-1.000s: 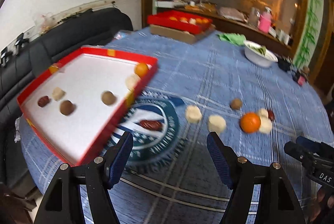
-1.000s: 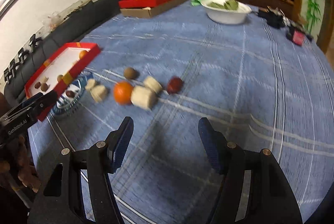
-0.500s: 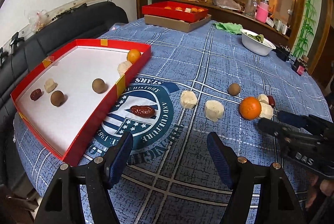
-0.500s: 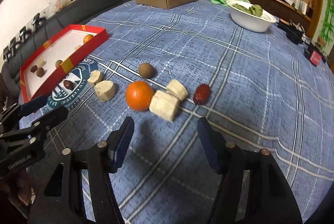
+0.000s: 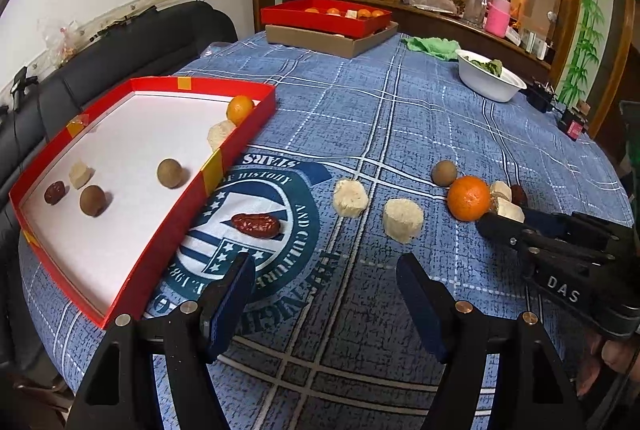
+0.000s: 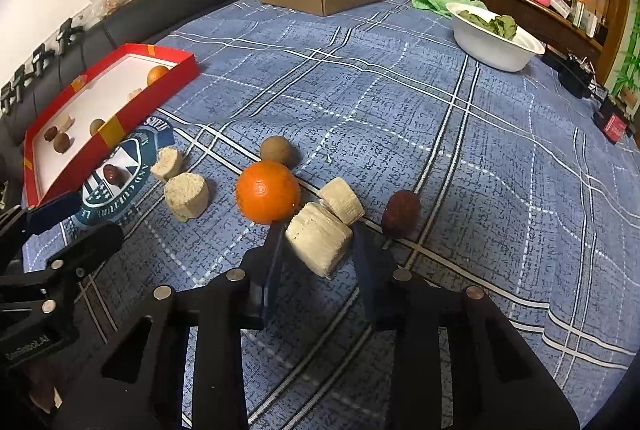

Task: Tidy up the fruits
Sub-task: 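Grasp a white pastry cube with the right tool while the left tool grasps a beige round pastry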

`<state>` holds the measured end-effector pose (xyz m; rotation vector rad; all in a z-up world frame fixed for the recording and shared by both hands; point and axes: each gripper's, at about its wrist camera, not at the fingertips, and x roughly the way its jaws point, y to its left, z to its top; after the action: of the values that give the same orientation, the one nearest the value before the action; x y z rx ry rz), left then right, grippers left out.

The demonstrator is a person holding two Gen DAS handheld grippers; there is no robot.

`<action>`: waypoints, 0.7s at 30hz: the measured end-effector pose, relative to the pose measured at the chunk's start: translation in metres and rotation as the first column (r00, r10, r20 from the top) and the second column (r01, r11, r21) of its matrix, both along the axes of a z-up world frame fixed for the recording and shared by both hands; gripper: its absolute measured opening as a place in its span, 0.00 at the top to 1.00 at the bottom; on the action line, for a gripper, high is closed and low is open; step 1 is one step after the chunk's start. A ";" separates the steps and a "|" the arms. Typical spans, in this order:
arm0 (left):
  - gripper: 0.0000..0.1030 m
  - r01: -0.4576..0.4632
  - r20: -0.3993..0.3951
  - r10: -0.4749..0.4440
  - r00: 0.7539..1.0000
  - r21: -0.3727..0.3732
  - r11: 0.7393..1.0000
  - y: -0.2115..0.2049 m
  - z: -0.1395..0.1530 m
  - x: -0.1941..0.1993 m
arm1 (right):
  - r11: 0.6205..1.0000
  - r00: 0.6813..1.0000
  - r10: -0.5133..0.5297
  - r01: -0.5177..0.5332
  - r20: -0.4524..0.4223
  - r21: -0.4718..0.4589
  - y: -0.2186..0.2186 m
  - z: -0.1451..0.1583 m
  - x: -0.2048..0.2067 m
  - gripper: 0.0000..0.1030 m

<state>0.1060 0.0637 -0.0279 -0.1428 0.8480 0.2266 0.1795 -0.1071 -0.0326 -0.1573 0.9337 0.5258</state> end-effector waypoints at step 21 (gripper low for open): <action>0.70 0.024 -0.088 -0.025 0.996 -0.012 1.000 -0.032 -0.015 0.065 | 0.985 1.000 -0.015 0.011 0.023 0.170 -0.024 0.027 0.001 0.69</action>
<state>0.1706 0.0315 -0.0432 -0.1331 0.9387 0.2066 0.1805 -0.1310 -0.0060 -0.0034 0.8618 0.5876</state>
